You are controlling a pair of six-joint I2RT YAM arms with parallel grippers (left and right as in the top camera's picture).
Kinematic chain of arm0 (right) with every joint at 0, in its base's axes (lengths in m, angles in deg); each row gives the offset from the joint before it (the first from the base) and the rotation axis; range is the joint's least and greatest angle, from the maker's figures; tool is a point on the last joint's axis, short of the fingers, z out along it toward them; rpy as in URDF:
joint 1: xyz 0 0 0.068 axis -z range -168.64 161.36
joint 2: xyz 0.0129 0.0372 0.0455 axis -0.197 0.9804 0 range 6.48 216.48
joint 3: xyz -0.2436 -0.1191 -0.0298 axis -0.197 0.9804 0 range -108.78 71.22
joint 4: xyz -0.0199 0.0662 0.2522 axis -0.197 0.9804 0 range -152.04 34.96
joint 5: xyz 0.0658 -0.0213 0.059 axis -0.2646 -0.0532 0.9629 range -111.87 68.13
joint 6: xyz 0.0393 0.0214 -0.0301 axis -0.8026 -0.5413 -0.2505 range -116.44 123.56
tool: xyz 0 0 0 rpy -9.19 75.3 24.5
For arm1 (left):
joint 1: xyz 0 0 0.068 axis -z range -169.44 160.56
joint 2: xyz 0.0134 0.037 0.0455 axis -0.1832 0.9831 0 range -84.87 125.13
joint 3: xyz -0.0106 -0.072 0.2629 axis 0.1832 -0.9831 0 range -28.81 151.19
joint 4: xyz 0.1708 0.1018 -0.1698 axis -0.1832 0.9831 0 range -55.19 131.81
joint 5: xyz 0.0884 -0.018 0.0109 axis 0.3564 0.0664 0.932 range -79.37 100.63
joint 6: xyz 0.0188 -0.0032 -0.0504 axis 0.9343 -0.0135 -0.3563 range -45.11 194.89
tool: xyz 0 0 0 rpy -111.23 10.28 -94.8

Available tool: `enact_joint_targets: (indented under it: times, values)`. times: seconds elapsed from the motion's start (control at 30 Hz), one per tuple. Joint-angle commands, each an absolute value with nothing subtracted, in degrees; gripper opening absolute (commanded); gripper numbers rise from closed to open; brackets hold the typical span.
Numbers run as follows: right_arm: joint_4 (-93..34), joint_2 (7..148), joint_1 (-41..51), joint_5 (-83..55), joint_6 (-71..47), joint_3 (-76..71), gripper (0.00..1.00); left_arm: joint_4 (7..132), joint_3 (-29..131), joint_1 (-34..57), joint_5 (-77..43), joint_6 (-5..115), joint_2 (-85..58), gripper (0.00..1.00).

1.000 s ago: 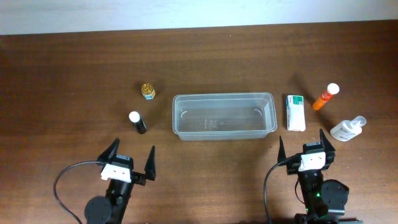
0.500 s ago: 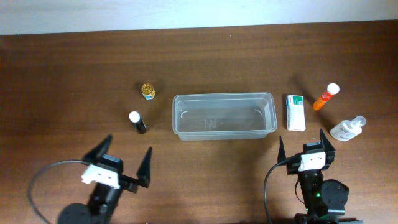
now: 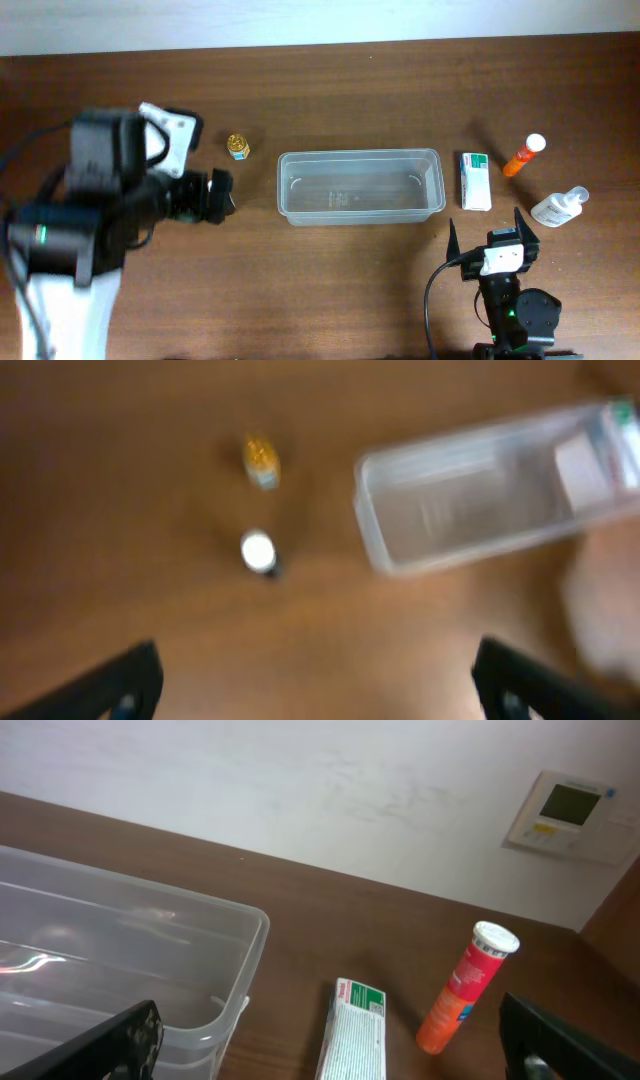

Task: Pack container
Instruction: 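Move left gripper down over the dark brown bottle and grasp it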

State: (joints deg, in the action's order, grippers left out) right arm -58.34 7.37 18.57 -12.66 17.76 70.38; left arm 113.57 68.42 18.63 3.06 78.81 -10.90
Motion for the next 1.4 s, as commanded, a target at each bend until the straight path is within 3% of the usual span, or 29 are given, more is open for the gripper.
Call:
enact_joint_targets:
  times: [0.0, 0.3, 0.5, 0.63, 1.37]
  values:
    - [-58.3, 6.9, 18.9, -11.8, 17.9, 70.8, 0.98, 116.6, 73.8, 18.8, -0.2, 79.7, -5.2, 0.99]
    - [-58.3, 6.9, 18.9, -11.8, 17.9, 70.8, 0.98, 116.3, 73.7, 18.8, -0.1, 78.5, 4.3, 0.99]
    - [-58.3, 6.9, 18.9, -11.8, 17.9, 70.8, 0.98, 116.5, 72.7, 18.8, 9.9, 60.5, 9.2, 1.00]
    - [-58.3, 6.9, 18.9, -11.8, 17.9, 70.8, 0.98, 116.1, 70.9, 18.8, 14.6, 54.7, 11.4, 0.99]
    - [-58.3, 6.9, 18.9, -11.8, 17.9, 70.8, 0.98, 97.6, 53.5, 18.7, 14.6, 53.0, 16.7, 0.99]
